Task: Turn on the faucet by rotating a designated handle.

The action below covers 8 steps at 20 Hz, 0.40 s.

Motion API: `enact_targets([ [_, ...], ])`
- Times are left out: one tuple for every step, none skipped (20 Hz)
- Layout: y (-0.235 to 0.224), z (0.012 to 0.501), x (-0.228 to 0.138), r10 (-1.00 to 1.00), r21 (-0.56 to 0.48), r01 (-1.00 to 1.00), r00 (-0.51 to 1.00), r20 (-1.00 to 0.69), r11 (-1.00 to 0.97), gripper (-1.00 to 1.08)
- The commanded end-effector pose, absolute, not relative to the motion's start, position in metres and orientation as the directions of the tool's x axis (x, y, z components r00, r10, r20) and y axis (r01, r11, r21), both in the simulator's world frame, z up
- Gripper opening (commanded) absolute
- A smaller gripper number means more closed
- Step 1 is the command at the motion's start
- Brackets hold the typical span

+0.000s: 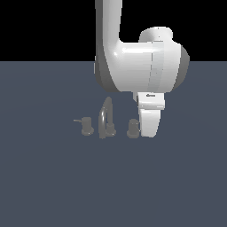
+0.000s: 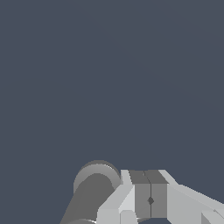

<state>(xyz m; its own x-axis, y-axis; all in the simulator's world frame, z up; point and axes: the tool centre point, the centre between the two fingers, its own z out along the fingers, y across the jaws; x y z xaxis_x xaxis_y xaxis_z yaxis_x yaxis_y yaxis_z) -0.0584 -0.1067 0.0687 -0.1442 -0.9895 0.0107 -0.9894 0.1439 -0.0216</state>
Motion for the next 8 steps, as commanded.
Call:
enact_targets([
  [-0.087, 0.067, -0.056, -0.992, -0.015, -0.992, -0.126, 0.006, 0.125, -1.0],
  [-0.079, 0.066, -0.055, -0.993, -0.013, -0.993, -0.121, 0.005, 0.121, -1.0],
  [-0.072, 0.066, -0.055, -0.993, -0.01, -0.993, -0.117, 0.004, 0.117, -1.0],
  [-0.065, 0.065, -0.054, -0.994, -0.008, -0.994, -0.113, 0.003, 0.113, -1.0],
  [-0.058, 0.065, -0.053, -0.994, -0.005, -0.994, -0.109, 0.002, 0.109, -1.0],
  [-0.051, 0.064, -0.053, -0.994, -0.002, -0.994, -0.105, 0.001, 0.105, -1.0],
  [-0.044, 0.064, -0.052, -0.995, 0.0, -0.995, -0.101, 0.0, 0.101, -1.0],
  [-0.044, 0.064, -0.052, -0.995, 0.0, -0.995, -0.101, 0.0, 0.101, -1.0],
])
